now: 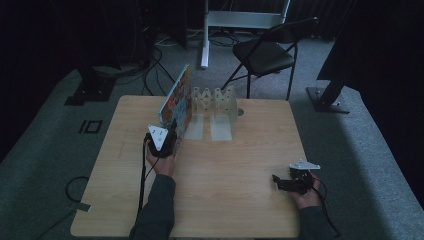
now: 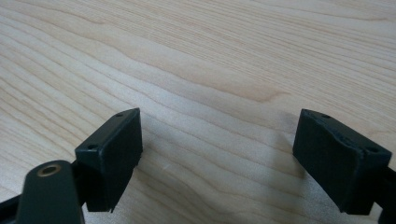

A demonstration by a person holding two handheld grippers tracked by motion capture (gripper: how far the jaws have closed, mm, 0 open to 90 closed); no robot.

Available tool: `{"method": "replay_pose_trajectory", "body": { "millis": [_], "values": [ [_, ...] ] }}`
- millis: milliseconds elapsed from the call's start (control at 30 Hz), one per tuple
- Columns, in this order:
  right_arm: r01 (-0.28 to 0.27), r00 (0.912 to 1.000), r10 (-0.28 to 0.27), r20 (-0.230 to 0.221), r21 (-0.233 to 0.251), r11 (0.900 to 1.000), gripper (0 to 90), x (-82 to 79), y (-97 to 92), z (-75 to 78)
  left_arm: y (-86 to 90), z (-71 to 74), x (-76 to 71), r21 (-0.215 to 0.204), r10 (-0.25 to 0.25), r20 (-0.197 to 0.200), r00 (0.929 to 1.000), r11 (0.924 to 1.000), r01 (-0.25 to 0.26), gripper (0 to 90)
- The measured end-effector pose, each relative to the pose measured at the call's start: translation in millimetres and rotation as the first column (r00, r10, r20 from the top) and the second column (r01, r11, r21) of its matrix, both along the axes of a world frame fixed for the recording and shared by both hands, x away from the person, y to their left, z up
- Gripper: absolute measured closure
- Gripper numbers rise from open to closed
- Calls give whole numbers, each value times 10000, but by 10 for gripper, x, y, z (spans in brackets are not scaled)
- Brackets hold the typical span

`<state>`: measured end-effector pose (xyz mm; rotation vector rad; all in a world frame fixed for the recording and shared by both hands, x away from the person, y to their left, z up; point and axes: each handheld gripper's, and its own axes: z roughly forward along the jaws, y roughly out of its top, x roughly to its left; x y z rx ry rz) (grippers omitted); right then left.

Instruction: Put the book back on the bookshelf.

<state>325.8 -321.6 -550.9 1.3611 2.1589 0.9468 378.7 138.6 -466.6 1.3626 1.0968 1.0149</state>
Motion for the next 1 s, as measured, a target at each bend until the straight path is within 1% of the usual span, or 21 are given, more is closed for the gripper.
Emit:
{"method": "replay_pose_trajectory", "body": {
  "millis": [167,400,1000],
  "values": [
    [1,10000,-1,-1,0,10000,157,0,0,0,-9,-3,-3,109,-9,20,10000,9999,9,810],
    [6,10000,-6,-4,2,10000,157,0,1,0,-2,-12,-9,159,-37,5,10000,9999,37,810],
    [-6,10000,6,8,-6,10000,157,0,-1,0,-2,-58,-49,91,-61,28,10000,9999,60,810]
  ]
}}
